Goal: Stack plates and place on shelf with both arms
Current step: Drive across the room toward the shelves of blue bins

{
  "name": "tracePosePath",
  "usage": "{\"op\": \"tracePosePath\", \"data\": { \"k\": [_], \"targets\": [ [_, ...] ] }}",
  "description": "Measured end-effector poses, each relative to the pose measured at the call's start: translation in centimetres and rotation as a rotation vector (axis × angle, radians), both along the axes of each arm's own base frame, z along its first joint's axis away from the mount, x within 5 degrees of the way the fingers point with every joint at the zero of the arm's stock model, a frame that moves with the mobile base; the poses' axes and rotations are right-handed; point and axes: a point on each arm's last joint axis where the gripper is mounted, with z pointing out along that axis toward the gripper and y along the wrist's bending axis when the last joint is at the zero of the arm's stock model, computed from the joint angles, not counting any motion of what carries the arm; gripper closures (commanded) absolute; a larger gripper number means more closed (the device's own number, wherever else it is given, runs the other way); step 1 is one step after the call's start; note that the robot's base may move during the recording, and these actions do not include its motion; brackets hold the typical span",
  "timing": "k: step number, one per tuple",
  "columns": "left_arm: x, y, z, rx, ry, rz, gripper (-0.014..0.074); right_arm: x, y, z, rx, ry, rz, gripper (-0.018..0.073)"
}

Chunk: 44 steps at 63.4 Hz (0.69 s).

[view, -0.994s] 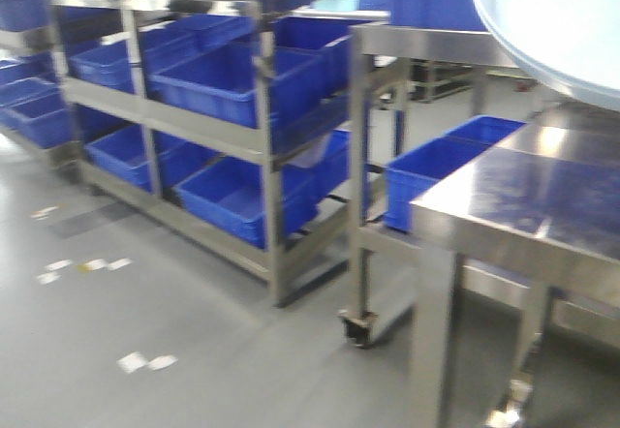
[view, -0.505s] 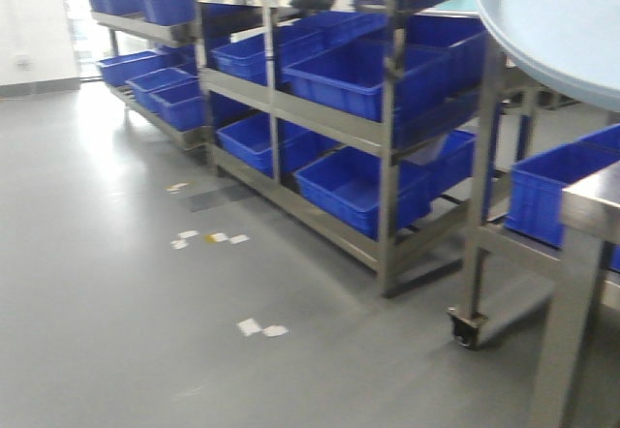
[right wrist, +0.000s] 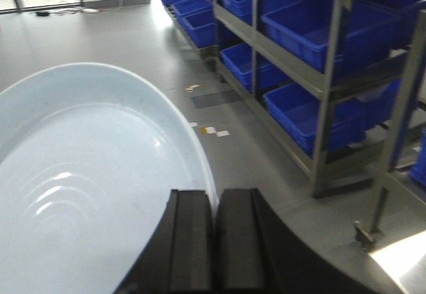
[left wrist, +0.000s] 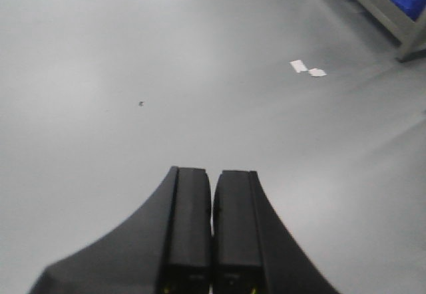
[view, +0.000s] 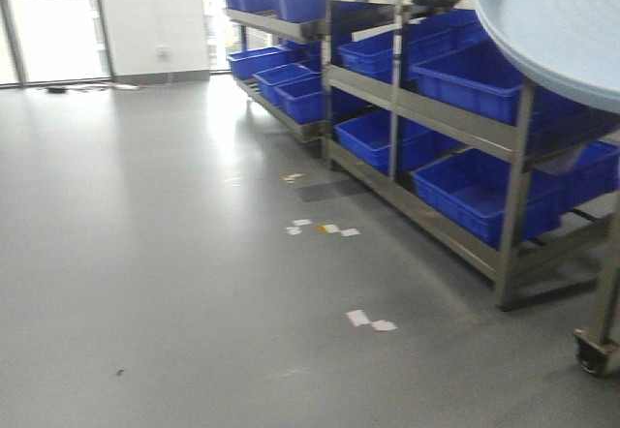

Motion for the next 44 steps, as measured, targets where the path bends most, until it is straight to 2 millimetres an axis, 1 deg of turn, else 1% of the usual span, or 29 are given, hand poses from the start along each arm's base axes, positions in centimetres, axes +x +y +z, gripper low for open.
{"op": "tracePosePath", "data": {
  "k": [44],
  "targets": [
    [0.00,0.00,0.00,0.000,0.000,0.000,0.0510,0.00,0.00,0.00,0.000,0.000,0.000,0.0531]
  ]
}}
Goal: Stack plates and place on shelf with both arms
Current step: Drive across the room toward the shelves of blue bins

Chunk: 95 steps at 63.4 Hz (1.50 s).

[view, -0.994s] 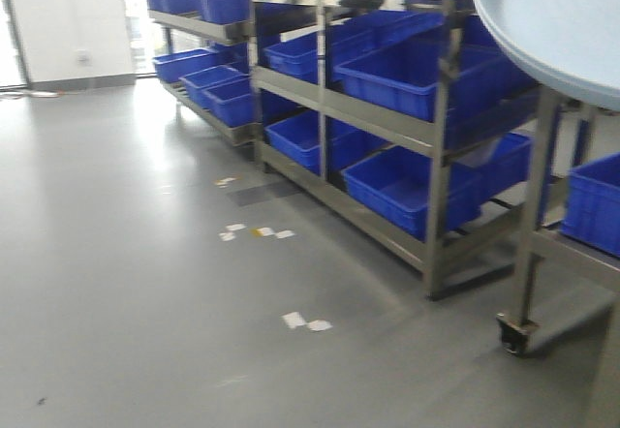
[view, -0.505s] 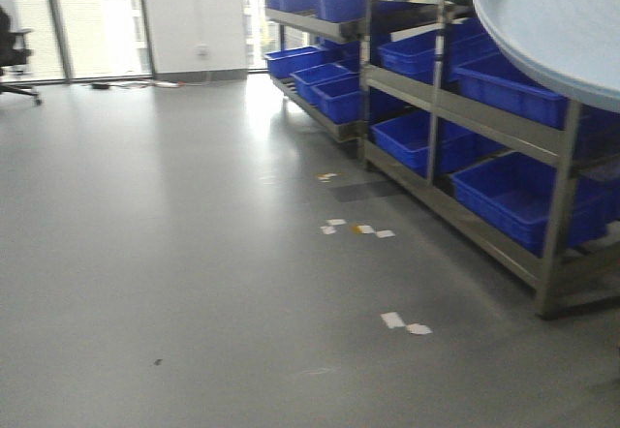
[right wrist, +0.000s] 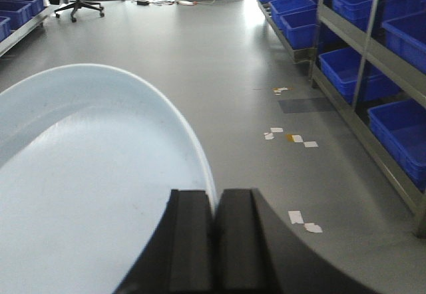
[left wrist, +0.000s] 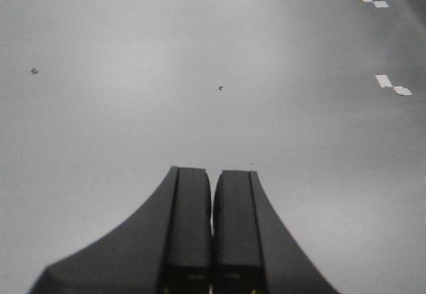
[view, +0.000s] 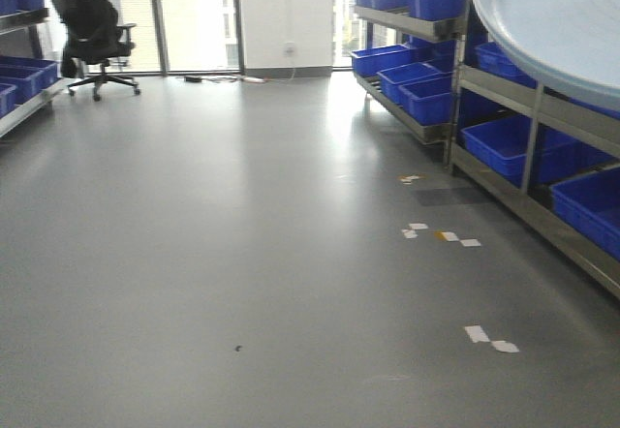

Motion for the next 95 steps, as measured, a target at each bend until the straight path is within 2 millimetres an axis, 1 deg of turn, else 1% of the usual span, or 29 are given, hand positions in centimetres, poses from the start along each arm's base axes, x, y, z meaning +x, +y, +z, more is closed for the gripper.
{"op": "tracePosePath", "data": {
  "k": [95],
  "targets": [
    [0.00,0.00,0.00,0.000,0.000,0.000,0.0510,-0.02,0.00,-0.06,0.000,0.001,0.000,0.0531]
  ]
}}
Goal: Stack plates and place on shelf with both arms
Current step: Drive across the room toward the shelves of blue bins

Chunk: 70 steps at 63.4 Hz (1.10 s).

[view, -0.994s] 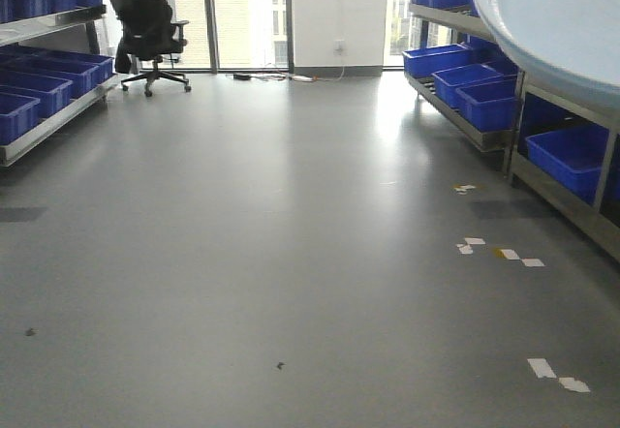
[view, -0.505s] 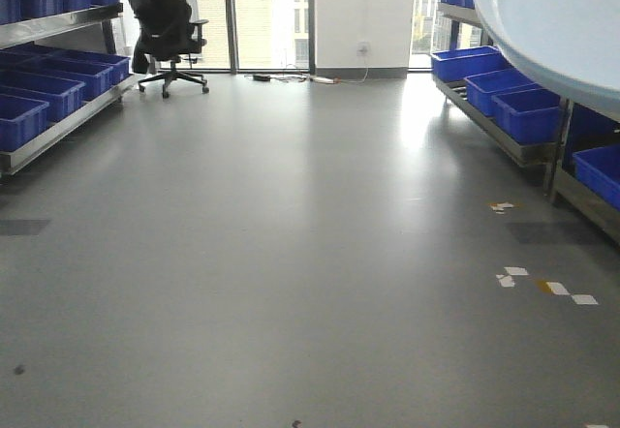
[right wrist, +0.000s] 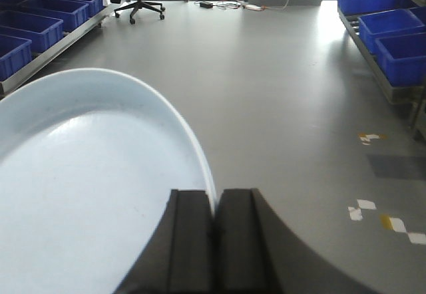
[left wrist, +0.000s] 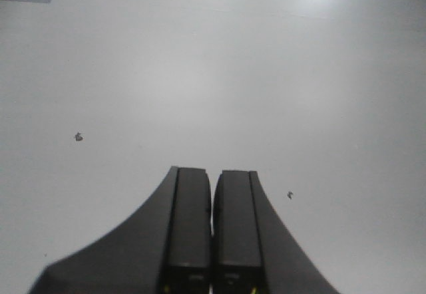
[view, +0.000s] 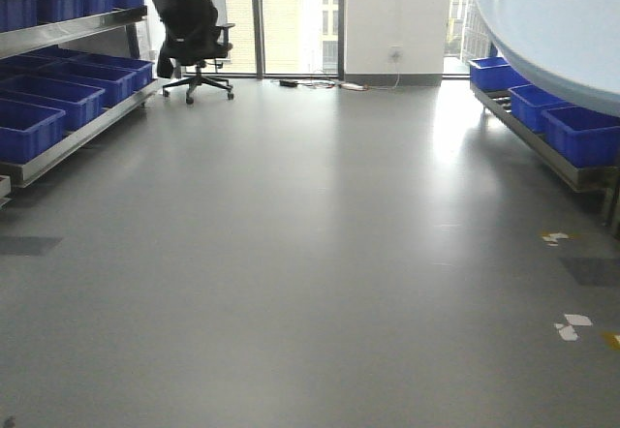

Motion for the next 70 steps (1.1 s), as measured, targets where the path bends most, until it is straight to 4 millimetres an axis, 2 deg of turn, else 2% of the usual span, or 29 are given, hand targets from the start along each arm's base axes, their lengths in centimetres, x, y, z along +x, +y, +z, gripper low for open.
{"op": "tracePosePath", "data": {
  "k": [70],
  "targets": [
    [0.00,0.00,0.00,0.000,0.000,0.000,0.0510,0.00,0.00,0.00,0.000,0.000,0.000,0.0531]
  ]
}}
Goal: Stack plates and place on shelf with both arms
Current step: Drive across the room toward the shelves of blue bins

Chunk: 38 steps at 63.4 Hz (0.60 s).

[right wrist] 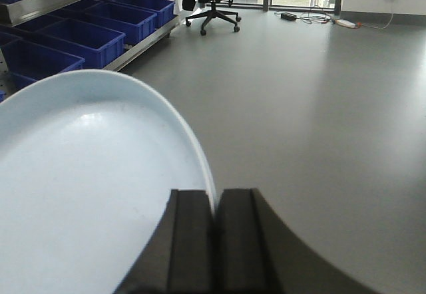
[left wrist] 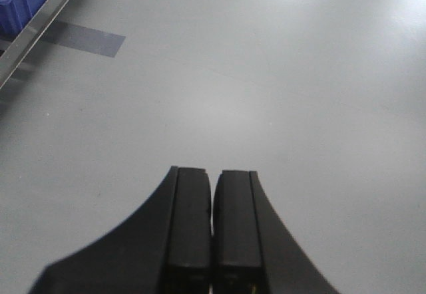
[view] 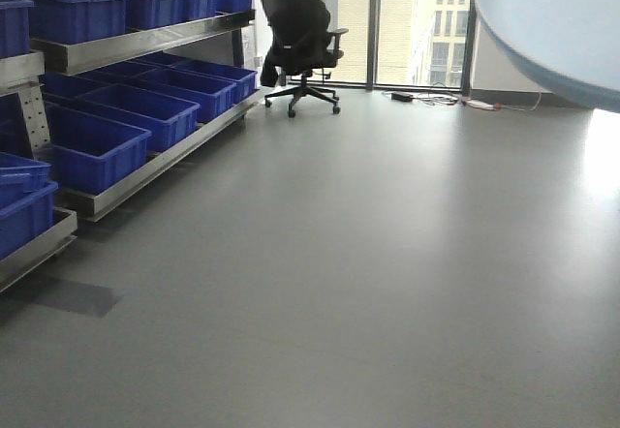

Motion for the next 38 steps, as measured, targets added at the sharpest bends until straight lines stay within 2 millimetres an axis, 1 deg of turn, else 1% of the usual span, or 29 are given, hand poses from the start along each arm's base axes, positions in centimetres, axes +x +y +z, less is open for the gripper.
{"op": "tracePosePath", "data": {
  "k": [38],
  "targets": [
    [0.00,0.00,0.00,0.000,0.000,0.000,0.0510,0.00,0.00,0.00,0.000,0.000,0.000,0.0531]
  ]
}}
